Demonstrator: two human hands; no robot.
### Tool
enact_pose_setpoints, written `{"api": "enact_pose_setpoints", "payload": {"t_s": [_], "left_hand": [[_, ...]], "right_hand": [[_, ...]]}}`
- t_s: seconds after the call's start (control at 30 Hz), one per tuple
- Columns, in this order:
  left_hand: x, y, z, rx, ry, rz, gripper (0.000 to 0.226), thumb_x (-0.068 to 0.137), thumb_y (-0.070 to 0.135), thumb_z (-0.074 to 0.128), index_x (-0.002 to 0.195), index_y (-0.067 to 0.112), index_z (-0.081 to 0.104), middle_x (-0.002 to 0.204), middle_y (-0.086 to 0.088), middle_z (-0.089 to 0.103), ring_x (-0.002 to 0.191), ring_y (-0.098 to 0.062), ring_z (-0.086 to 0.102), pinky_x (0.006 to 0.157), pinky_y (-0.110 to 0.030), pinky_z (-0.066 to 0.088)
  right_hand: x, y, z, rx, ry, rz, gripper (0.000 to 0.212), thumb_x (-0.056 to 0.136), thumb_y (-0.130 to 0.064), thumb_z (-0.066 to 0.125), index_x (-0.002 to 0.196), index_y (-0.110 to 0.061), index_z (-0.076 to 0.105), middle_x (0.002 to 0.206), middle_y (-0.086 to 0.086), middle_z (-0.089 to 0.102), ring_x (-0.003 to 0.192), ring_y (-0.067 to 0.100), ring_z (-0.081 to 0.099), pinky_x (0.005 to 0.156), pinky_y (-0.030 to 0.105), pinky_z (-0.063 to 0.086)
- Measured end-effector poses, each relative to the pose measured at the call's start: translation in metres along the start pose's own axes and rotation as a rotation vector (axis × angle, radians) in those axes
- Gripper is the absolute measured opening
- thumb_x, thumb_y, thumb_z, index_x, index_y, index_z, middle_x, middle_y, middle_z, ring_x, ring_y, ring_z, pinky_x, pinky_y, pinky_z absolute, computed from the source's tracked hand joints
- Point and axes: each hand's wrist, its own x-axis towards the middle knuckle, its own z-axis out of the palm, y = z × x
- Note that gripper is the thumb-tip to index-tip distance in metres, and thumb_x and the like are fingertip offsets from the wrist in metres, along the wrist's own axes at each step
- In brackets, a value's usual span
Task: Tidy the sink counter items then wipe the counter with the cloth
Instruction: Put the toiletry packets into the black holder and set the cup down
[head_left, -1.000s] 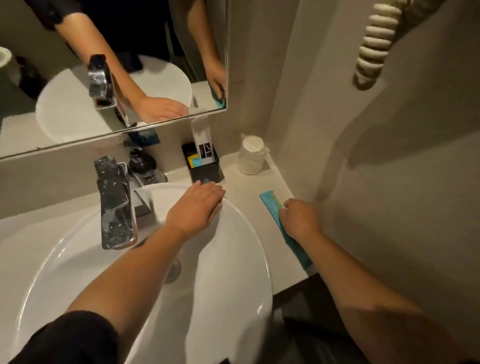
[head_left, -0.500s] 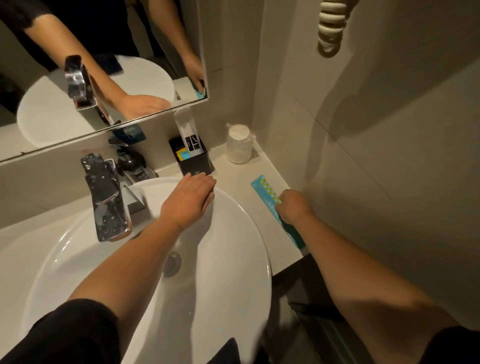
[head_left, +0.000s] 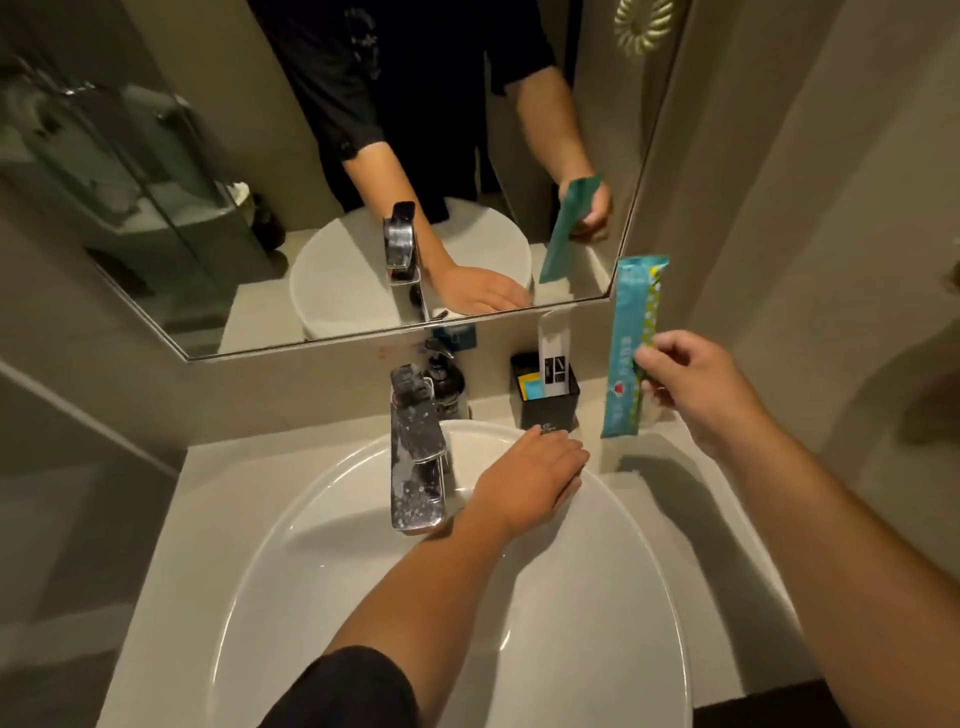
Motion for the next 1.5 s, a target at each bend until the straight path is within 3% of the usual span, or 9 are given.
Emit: {"api": "enact_pose_setpoints", "payload": {"t_s": [0.2,0.43,0.67,0.9,1.03,1.17,1.27,1.33,1.5], "left_hand": [[0.002,-0.003,0.006,0.057,0.055,0.046,0.025,0.097,0.028,0.045,0.116,0.015,0.055,0.119,-0.004,0.059,0.117,-0.023,0.046,0.102,-0.036,0.021],[-0.001,-0.006,0.011,0.066,0.081,0.058,0.03,0.098,0.028,0.044,0.121,0.013,0.055,0.124,-0.006,0.059,0.122,-0.025,0.045,0.107,-0.036,0.017],[-0.001,-0.005,0.01,0.036,0.06,0.038,0.033,0.098,0.029,0.04,0.123,0.013,0.054,0.127,-0.007,0.059,0.125,-0.027,0.046,0.11,-0.039,0.02],[-0.002,-0.006,0.016,0.034,0.075,0.023,0.034,0.098,0.029,0.041,0.125,0.013,0.055,0.129,-0.007,0.058,0.126,-0.027,0.046,0.112,-0.042,0.025],[-0.002,-0.006,0.017,0.033,0.071,0.023,0.034,0.098,0.028,0.041,0.125,0.013,0.055,0.129,-0.007,0.058,0.126,-0.027,0.046,0.112,-0.042,0.025],[-0.002,-0.006,0.015,0.013,0.05,-0.003,0.034,0.099,0.028,0.041,0.127,0.014,0.054,0.132,-0.007,0.057,0.128,-0.027,0.044,0.113,-0.041,0.02],[-0.001,-0.002,0.008,-0.013,-0.012,-0.041,0.036,0.1,0.029,0.041,0.132,0.015,0.051,0.138,-0.006,0.053,0.132,-0.025,0.04,0.115,-0.041,0.016],[0.0,0.001,0.001,-0.032,-0.056,-0.056,0.036,0.1,0.028,0.042,0.132,0.014,0.051,0.138,-0.007,0.053,0.133,-0.026,0.039,0.115,-0.042,0.017],[0.006,0.021,-0.029,-0.027,-0.079,-0.197,0.034,0.097,0.027,0.041,0.126,0.012,0.051,0.128,-0.008,0.056,0.125,-0.026,0.044,0.11,-0.037,0.025]], "right_hand": [[0.037,-0.022,0.046,0.102,-0.033,-0.049,0.016,0.093,-0.013,0.058,0.078,-0.017,0.06,0.07,0.0,0.06,0.058,0.007,0.053,0.05,0.017,0.045],[0.054,0.006,0.065,0.079,-0.03,-0.024,0.015,0.093,-0.015,0.059,0.079,-0.019,0.063,0.07,-0.004,0.062,0.059,0.006,0.053,0.054,0.021,0.044],[0.057,0.044,0.061,-0.191,-0.067,0.006,0.011,0.091,-0.02,0.062,0.085,-0.014,0.069,0.079,-0.001,0.066,0.069,0.009,0.055,0.064,0.026,0.046],[0.064,0.061,0.061,-0.282,-0.054,0.049,0.018,0.088,-0.02,0.065,0.073,-0.011,0.068,0.068,0.0,0.061,0.066,0.014,0.05,0.069,0.033,0.043],[0.063,0.061,0.063,-0.259,-0.049,0.063,0.008,0.086,-0.019,0.068,0.089,-0.012,0.069,0.08,0.001,0.065,0.076,0.016,0.057,0.072,0.031,0.048],[0.054,0.059,0.054,-0.249,-0.014,0.049,0.024,0.085,-0.021,0.07,0.106,-0.013,0.065,0.089,-0.001,0.062,0.076,0.011,0.055,0.06,0.018,0.044],[0.045,0.057,0.042,-0.353,0.01,0.01,0.034,0.086,-0.027,0.068,0.116,-0.012,0.064,0.11,0.005,0.067,0.095,0.017,0.061,0.08,0.028,0.051],[0.035,0.054,0.032,-0.494,0.001,-0.048,0.037,0.088,-0.028,0.064,0.121,-0.011,0.063,0.119,0.007,0.065,0.108,0.021,0.06,0.094,0.034,0.046],[0.001,0.045,0.005,-0.883,-0.076,-0.168,0.042,0.09,-0.031,0.056,0.129,-0.014,0.058,0.131,0.009,0.058,0.122,0.028,0.049,0.098,0.033,0.039]]}}
